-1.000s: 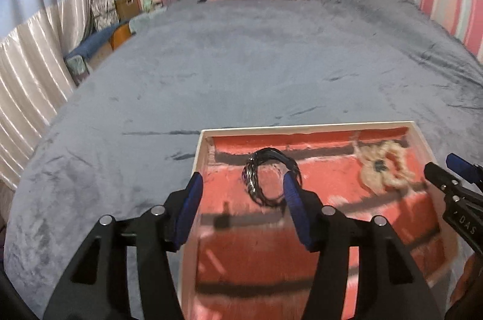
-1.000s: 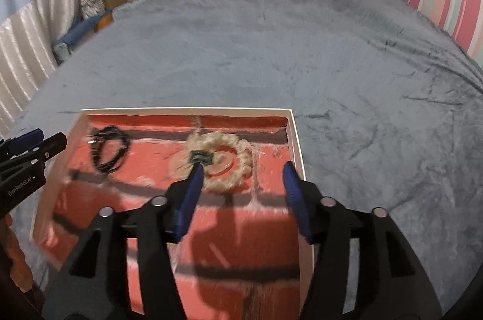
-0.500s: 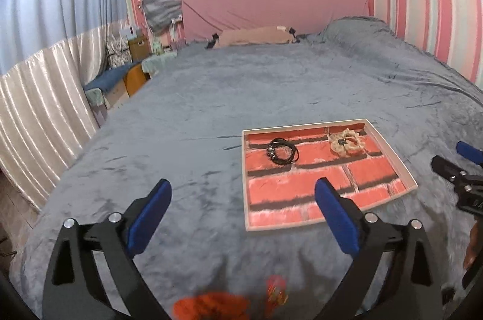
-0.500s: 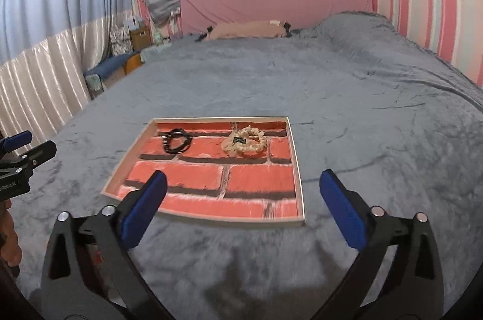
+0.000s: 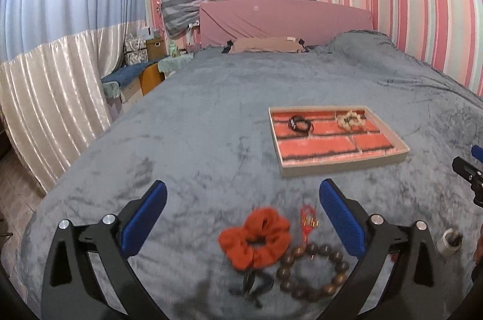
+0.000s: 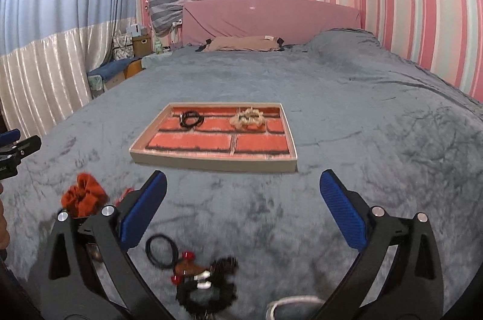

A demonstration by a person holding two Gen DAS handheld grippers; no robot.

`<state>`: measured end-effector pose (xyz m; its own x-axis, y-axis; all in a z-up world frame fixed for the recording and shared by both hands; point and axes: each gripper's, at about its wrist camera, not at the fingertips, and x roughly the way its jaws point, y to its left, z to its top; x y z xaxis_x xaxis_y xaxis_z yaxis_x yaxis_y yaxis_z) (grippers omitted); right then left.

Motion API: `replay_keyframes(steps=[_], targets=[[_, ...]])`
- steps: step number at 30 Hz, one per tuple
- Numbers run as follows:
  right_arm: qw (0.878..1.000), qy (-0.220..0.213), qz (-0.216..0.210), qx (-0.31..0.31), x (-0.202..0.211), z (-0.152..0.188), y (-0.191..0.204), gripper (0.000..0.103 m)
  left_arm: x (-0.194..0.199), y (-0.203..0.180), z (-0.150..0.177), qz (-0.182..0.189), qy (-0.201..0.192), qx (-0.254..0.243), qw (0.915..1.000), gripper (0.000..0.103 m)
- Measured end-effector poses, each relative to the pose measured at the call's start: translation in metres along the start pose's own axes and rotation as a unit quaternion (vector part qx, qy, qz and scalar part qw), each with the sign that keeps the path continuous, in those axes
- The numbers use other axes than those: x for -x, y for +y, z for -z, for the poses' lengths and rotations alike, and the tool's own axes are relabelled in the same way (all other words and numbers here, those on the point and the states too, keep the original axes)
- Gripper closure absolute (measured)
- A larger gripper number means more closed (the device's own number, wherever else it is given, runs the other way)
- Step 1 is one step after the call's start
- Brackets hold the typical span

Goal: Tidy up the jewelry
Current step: 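Move both tools back toward the remaining jewelry on the bed, then grasp the black claw clip with the left tool while the right tool grasps the black beaded bracelet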

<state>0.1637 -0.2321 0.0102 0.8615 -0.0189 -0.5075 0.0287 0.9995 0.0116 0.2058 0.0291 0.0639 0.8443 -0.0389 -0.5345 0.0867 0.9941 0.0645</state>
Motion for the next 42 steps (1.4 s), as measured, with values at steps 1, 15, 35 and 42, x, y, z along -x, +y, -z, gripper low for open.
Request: replay_keyframes(steps=[1, 15, 35, 42], targets=[[1.000, 0.005, 0.005, 0.004, 0.001, 0.007, 0.004, 0.004, 0.000, 0.000, 0.007, -0.003, 0.002, 0.000, 1.0000, 0.004], [0.999, 0.014, 0.051, -0.005, 0.012, 0.093, 0.024, 0.004, -0.002, 0.026, 0.084, -0.011, 0.030, 0.034, 0.9989, 0.004], [0.989, 0.132, 0.048, -0.053, -0.061, 0.098, 0.017, 0.040, -0.030, 0.030, 0.104, 0.026, 0.057, 0.012, 0.9980, 0.005], [0.985, 0.158, 0.033, -0.065, -0.074, 0.105, 0.012, 0.052, -0.040, 0.021, 0.106, 0.036, 0.068, -0.007, 0.9970, 0.005]])
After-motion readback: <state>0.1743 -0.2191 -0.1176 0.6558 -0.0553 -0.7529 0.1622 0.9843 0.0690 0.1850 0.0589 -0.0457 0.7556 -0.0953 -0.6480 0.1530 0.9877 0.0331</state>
